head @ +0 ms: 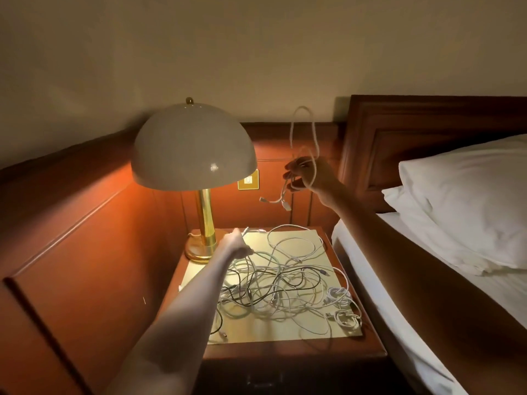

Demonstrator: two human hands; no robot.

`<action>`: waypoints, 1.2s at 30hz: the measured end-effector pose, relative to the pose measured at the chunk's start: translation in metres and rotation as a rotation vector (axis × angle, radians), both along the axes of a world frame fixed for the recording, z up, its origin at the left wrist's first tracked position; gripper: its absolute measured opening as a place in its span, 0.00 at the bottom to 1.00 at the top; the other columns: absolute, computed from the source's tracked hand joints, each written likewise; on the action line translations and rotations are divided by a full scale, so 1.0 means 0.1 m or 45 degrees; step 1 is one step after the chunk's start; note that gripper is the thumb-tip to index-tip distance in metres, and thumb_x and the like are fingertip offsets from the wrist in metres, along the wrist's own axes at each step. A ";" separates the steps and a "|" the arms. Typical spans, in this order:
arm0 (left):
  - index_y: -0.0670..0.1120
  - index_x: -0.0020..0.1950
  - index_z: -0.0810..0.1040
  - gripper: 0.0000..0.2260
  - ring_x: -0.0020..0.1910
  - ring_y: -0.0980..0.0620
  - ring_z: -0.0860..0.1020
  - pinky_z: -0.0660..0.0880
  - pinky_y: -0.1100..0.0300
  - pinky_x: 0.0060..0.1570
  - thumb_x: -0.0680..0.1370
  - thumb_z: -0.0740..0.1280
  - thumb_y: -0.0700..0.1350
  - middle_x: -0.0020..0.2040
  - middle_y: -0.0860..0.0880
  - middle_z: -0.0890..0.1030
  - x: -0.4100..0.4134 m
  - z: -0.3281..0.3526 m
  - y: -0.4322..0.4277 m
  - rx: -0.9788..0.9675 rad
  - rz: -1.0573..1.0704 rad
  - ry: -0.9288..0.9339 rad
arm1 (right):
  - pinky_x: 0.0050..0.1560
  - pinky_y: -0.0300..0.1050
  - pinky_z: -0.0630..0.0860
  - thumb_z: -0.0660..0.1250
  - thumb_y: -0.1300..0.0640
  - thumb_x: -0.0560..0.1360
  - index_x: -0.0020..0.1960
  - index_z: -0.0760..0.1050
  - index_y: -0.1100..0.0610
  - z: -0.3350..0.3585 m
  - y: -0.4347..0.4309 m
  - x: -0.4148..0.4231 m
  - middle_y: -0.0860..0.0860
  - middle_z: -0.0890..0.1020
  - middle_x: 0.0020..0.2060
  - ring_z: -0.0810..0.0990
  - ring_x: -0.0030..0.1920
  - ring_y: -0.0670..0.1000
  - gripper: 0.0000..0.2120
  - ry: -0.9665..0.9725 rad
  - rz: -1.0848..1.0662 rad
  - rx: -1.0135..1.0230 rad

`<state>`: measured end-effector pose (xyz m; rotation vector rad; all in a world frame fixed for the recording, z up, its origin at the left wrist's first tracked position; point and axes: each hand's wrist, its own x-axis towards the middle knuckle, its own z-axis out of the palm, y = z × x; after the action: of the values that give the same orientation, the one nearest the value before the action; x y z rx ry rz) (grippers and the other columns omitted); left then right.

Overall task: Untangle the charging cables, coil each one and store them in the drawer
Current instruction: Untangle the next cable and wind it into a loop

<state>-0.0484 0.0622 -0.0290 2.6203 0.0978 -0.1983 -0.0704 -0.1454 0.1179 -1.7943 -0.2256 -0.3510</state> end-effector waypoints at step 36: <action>0.48 0.39 0.74 0.10 0.28 0.51 0.71 0.76 0.62 0.31 0.79 0.59 0.45 0.25 0.53 0.69 -1.67 1.75 0.60 -1.153 -0.049 -0.165 | 0.40 0.47 0.79 0.64 0.57 0.81 0.47 0.77 0.59 0.27 -0.26 -1.72 0.55 0.83 0.38 0.81 0.36 0.53 0.07 -0.045 0.234 0.328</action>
<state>-0.2151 0.1225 0.1455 1.7255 -0.0762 -0.0581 -0.2421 -0.1710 0.1445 -1.5016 -0.3517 -0.2675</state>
